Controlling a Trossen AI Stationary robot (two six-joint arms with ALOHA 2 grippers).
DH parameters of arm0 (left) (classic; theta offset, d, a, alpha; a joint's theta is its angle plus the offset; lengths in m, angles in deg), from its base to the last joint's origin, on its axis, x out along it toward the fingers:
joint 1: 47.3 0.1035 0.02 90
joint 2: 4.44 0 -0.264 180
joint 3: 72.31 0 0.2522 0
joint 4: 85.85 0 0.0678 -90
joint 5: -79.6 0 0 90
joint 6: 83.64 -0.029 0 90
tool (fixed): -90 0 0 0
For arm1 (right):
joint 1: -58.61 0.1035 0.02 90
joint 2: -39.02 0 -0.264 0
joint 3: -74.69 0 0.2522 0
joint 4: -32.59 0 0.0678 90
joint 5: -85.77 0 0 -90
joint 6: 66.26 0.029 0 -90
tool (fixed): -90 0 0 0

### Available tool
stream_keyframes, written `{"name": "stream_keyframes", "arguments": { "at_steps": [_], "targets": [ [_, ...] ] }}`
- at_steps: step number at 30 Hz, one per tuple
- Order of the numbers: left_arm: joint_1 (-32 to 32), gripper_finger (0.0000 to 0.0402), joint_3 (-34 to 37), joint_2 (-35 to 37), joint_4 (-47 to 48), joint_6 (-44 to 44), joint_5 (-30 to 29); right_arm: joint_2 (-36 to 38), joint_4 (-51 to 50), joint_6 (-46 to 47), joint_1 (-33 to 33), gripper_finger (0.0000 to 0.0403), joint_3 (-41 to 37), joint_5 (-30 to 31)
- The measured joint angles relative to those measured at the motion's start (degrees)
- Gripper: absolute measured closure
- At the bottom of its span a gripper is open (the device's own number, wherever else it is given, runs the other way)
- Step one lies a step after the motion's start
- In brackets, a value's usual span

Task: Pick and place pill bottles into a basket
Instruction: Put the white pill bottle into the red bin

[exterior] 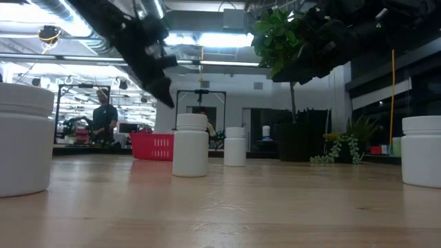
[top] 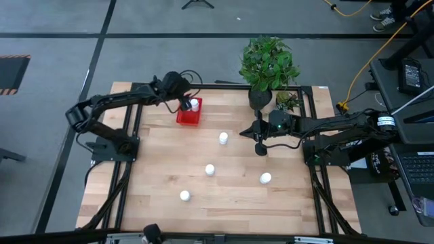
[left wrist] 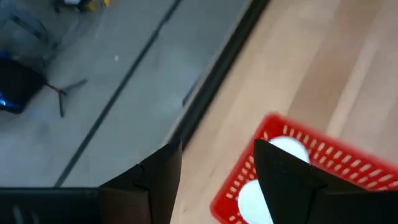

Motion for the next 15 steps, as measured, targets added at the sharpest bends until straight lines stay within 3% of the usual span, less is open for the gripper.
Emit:
{"name": "stream_keyframes", "arguments": {
  "at_steps": [9,15],
  "targets": [
    [-8.0,0.0209,0.0,12.6,7.9,2.3,13.5,0.0,-0.9,-0.3,0.0,0.0392,0.0,0.0],
    [-19.9,0.0239,0.0,14.9,11.0,6.8,14.1,0.0,-1.0,-1.9,0.1,0.0392,0.0,0.0]
  ]
}}
